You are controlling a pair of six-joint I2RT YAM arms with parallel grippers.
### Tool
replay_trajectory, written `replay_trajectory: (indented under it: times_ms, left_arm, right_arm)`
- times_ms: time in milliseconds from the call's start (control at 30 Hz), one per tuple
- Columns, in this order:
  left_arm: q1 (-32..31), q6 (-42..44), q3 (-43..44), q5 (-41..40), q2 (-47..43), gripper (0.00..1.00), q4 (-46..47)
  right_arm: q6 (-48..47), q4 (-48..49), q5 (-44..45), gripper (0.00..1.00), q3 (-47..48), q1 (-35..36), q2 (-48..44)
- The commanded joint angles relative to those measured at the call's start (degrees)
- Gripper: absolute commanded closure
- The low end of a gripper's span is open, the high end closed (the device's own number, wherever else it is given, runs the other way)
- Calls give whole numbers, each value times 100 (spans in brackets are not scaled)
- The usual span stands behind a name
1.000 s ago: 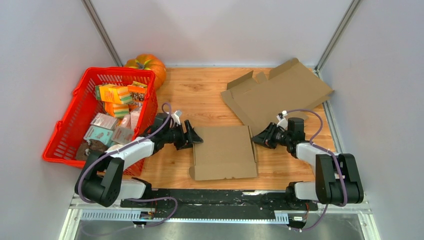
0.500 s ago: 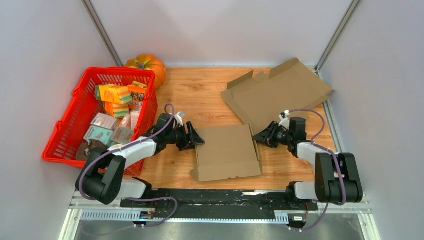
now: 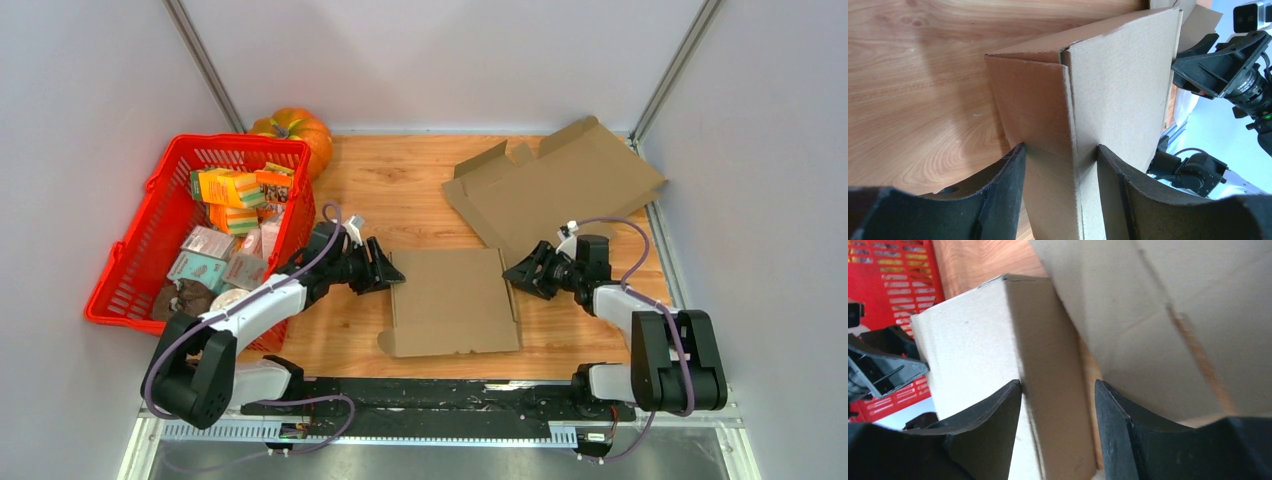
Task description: Fold the paper box
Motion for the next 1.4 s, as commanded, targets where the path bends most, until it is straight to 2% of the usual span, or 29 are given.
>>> replay_trajectory:
  times_ms: [0,133,167,200,300,367,533,633,733,933,1000,1033,1100,1133,1200,1233,1367]
  left_arm:
    - [-132,-159,413,496,-203,74,369]
    - [-133,-193,528,435,-291,87,45]
    - [-132,-237,554,435,-335,99,0]
    - [-132,-246,580,426,-370,100,-53]
    - [-133,-194,677,287,-537,100,-290]
    - [-132,-132,800,242,-564,100,-492]
    - [-141,-333,1186,250,-423,100,-886]
    - [-141,-457,1423,198,-440,100,-1309]
    - [-141,-536,1416,-48,-624,100,-1486]
    - [-141,-581,1293,30,-486,100,-1082]
    - [-141,-528,1293,83,-353,97,-925]
    - [-141,-502,1266,66,-266,91,-871]
    - [-141,-466,1249,-65,-221,84,-766]
    - [-141,-336,1275,-144,-195,76,-765]
    - [-141,-125,1319,-320,-203,66,-852]
    - [-141,-2,1389,-399,-264,54,-940]
    - [-141,491,1477,-979,-712,37,-1485]
  right_arm:
    - [13,-284,-353,43,25,395,-215]
    - [285,-433,-503,46,103,701,-584]
    - [373,-546,-529,47,130,755,-794]
    - [452,-565,-547,47,130,808,-892]
    - [602,-1161,-380,51,296,1010,-1190]
    - [821,-1363,-284,65,402,1054,-1305]
    - [901,-2443,209,70,1043,1230,-1447]
    - [954,-3111,139,75,1517,1239,-1176]
    - [761,-3552,7,84,1870,1221,-929]
    - [971,-3510,-555,97,2028,1090,-164]
    - [1033,-3483,-713,100,2046,889,99]
    - [1016,-3535,-731,100,2124,809,188]
    - [998,-3562,-775,100,2177,695,441]
    - [937,-3640,-819,100,2213,590,539]
    - [893,-3720,-846,100,2380,527,724]
    - [919,-3694,-863,100,2406,475,838]
    - [1094,-3720,-986,100,2564,387,1207]
